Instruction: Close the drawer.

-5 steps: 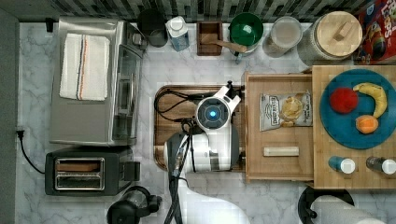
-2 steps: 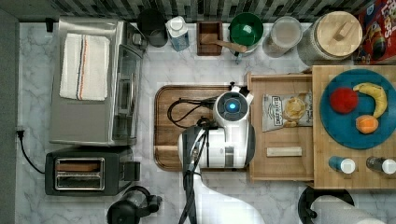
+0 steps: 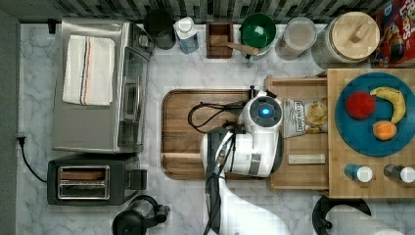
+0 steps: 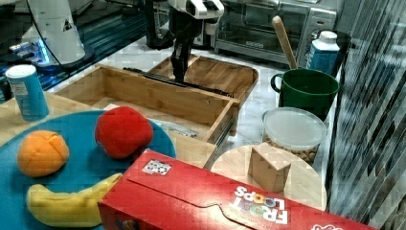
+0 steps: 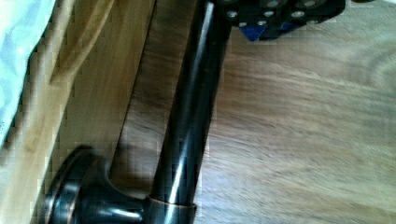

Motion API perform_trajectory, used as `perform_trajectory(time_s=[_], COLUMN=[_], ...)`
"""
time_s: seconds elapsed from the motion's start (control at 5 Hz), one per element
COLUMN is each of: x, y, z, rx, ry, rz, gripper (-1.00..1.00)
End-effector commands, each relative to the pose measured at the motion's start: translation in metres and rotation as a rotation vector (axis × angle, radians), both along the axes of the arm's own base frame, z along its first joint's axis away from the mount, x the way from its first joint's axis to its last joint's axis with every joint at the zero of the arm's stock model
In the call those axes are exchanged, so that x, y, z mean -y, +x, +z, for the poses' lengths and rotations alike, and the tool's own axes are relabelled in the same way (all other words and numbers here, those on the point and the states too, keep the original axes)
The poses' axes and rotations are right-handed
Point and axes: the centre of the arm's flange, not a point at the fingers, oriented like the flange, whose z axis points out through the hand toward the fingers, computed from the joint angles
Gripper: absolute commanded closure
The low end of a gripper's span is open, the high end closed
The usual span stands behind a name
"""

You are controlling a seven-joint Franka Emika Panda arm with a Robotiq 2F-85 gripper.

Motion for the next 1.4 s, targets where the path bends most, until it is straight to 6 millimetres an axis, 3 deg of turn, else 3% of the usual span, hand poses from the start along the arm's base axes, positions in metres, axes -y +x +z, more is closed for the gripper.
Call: perform_trajectory(time_s=[0.2,0.6,0.8,1.0,1.2,1.4], x=[0.204,0.299,0.328,0.332,0.312,0.312], y=[0.001,0.005,0.003,-0.003,-0.017,-0.017], z=[0.046,0.051,0.064,0.074,0.082,0.082], rx=[0.143,0.194,0.229,0.225,0.222,0.222], ry=[-0.044,-0.066,-0.112,-0.109,-0.111,-0.111], rz=[-0.096,-0.094,-0.087,-0.096,-0.184,-0.185], gripper=[1.00,1.00,1.00,1.00,1.00,1.00])
